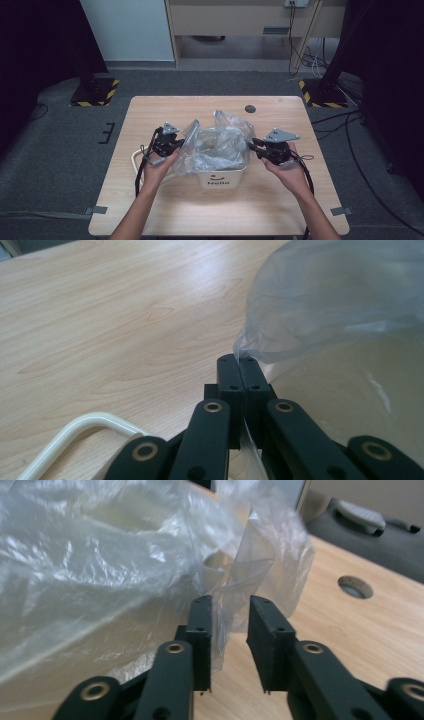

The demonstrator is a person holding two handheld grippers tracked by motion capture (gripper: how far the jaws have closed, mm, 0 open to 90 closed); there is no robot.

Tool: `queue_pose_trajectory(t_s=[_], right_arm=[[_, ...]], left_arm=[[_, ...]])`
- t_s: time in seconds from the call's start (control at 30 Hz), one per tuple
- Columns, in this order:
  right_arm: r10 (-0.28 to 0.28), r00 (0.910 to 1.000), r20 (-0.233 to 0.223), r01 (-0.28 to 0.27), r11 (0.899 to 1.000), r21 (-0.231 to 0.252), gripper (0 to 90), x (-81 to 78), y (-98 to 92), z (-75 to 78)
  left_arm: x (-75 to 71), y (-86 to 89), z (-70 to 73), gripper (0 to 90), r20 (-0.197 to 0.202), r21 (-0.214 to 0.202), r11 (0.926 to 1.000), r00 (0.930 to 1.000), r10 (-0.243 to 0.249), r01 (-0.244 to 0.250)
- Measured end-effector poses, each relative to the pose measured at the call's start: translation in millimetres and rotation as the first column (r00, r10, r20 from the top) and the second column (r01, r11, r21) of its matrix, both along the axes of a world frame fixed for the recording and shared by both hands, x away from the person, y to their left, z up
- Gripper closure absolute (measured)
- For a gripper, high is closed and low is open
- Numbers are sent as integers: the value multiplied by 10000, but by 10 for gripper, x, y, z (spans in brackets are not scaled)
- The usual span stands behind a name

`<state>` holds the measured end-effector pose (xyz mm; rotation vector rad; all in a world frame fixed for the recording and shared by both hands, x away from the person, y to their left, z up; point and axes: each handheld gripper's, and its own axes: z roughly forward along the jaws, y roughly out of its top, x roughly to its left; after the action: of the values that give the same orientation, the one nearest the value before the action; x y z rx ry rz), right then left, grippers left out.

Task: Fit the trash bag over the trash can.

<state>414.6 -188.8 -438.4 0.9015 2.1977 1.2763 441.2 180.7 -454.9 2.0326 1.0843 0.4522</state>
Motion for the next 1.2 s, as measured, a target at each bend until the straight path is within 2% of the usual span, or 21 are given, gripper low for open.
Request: queue_pose_trajectory(t_s=[0.07, 0.23, 0.37, 0.47, 0.57, 0.67, 0.77, 0.87, 1.03, 1.2], right_arm=[[-112, 9998, 191, 110, 9999, 119, 631, -7, -22, 42], [-147, 9985, 531, 123, 9989, 448, 580, -2, -28, 144], [-234, 9970, 740, 190, 9980, 603, 506, 21, 3, 221], [-390, 9950, 915, 340, 9979, 549, 444, 83, 33, 268], [-445, 9953, 864, 405, 9981, 474, 413, 175, 45, 280], [-340, 9977, 585, 313, 9985, 460, 406, 280, 55, 258], [-268, 9988, 403, 243, 9978, 611, 404, 358, 85, 242], [-302, 9987, 409, 275, 9975, 652, 519, 406, 113, 229], [-422, 9989, 181, 421, 9991, 79, 737, 439, 136, 162], [-530, 9985, -115, 524, 9976, -448, 831, 453, 156, 77]], left_arm=[[-11, 1, 13, 900, 54, 1, 10000, 10000, -4, 4], [-32, 11, 47, 900, 180, -24, 10000, 9998, -12, 13], [-31, 34, 77, 900, 258, -102, 9999, 9997, 32, -29], [-32, 54, 84, 900, 272, -89, 10000, 9996, 48, -45], [-33, 61, 86, 900, 271, -44, 10000, 9996, 22, -21], [-27, 50, 86, 900, 314, 45, 10000, 9995, -46, 45], [-19, 32, 73, 900, 313, 93, 9999, 9995, -74, 71], [-11, 31, 65, 900, 317, 88, 9999, 9995, -55, 52], [-12, 25, 61, 900, 318, 78, 10000, 9995, -51, 48], [-10, -14, 30, 900, 68, 574, 9982, 9999, -158, 154]])
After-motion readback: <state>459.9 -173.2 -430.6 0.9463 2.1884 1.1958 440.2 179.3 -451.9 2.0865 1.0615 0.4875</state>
